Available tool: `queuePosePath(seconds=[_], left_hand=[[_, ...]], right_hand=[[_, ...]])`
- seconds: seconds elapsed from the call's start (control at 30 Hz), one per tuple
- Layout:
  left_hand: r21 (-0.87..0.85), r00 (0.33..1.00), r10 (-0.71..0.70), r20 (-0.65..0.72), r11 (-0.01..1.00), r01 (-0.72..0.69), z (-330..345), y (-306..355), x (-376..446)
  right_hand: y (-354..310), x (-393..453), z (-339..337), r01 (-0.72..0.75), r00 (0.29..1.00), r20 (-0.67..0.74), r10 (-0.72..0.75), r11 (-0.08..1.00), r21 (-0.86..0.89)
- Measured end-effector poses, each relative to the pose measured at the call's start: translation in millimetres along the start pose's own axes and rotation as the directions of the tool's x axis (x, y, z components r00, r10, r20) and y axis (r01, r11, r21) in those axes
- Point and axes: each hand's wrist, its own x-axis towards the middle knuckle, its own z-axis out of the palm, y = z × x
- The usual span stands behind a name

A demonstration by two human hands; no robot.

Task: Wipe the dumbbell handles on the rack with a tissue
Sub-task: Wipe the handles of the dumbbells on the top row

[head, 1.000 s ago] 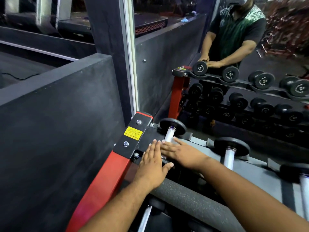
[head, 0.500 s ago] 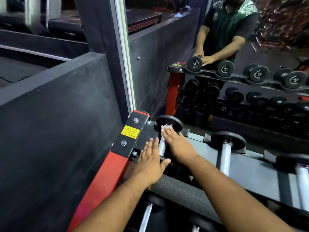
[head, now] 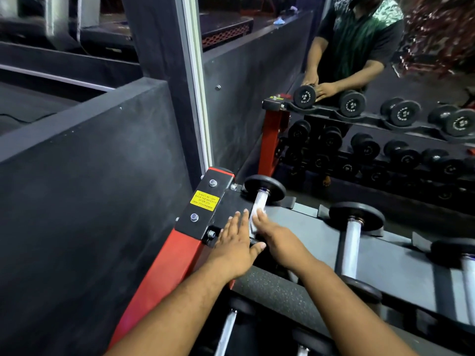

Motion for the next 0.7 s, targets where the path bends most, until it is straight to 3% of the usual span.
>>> queuePosePath(seconds=[0.1,0.17,0.27,0.37,0.47,0.6,0.63,0.7], left_hand=[[-0.001,1.000,0.001,-0.008,1.000,-0.001,1,2,0],[0.015,1.000,-0.003,0.004,1.000,0.003,1,3,-1],[0.010,1.000,-0.013,0.013,1.000,0.013,-2,4,-2],[0.010,1.000,-0.016,0.018,1.000,0.016,-1,3,-2],[0.002,1.000,-0.022,0.000,1.000,0.022,1,3,0],[0.009,1.000,-0.026,0.017,1.000,0.026,0,5,-1],[0.009,0.999,-0.026,0.022,1.000,0.026,-1,5,-2],[0.010,0.999,-0.027,0.023,1.000,0.026,-2,5,-2]], right_hand=[[10,-4,-3,0.045,0.997,0.072,-0.032,0.982,-0.181],[12,12,-2,0.002,1.000,0.026,0.004,0.981,-0.194],[3,29,1,-0.085,0.984,-0.143,0.102,0.989,0.121],[-2,12,14,-0.200,0.957,-0.116,0.265,0.896,0.397],[-1,-6,26,-0.223,0.953,-0.001,0.302,0.706,0.673],[-11,26,16,-0.229,0.894,-0.054,0.445,0.556,0.799],[-12,41,13,-0.217,0.870,-0.035,0.491,0.448,0.867],[-15,62,7,-0.191,0.822,0.101,0.560,0.105,0.976]])
